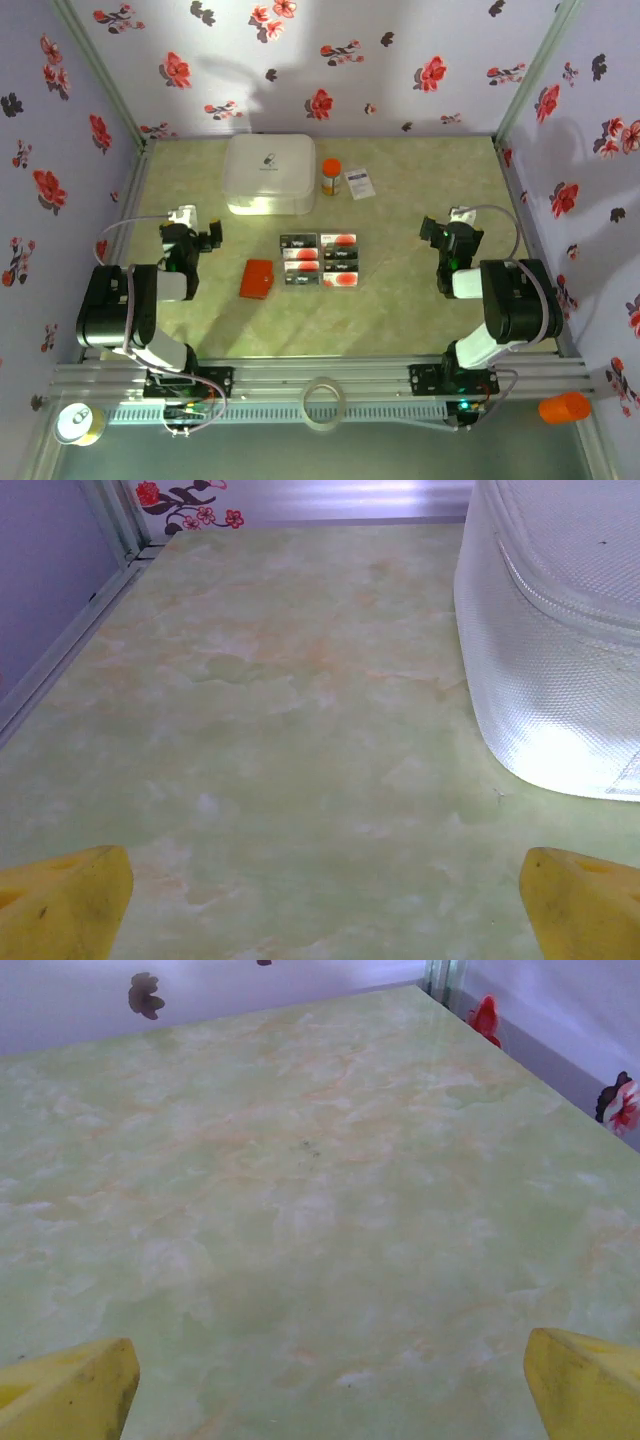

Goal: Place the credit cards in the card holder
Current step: Move the storage box to the center of the table.

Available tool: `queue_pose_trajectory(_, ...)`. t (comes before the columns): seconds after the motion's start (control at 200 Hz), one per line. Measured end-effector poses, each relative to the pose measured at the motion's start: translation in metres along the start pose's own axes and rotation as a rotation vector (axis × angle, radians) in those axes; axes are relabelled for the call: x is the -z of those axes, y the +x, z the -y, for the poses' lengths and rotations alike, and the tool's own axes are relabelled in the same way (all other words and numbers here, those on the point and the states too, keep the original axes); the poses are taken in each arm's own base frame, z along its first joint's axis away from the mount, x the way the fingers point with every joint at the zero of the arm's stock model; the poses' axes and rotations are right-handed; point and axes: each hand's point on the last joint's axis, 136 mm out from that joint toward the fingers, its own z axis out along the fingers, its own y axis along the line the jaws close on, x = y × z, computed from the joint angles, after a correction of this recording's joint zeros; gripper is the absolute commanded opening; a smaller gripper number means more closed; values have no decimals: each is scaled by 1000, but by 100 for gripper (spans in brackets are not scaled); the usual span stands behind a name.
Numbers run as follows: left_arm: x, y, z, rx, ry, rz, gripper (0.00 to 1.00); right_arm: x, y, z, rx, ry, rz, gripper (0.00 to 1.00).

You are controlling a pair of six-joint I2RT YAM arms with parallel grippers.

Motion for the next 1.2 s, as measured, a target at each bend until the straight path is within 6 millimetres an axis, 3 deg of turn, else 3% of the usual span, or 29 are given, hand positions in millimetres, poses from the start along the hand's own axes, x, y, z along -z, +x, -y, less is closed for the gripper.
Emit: queue_pose_trajectory(1.2, -1, 4, -6, 6, -7, -20, 100, 0, 2, -2, 0, -21, -12, 99)
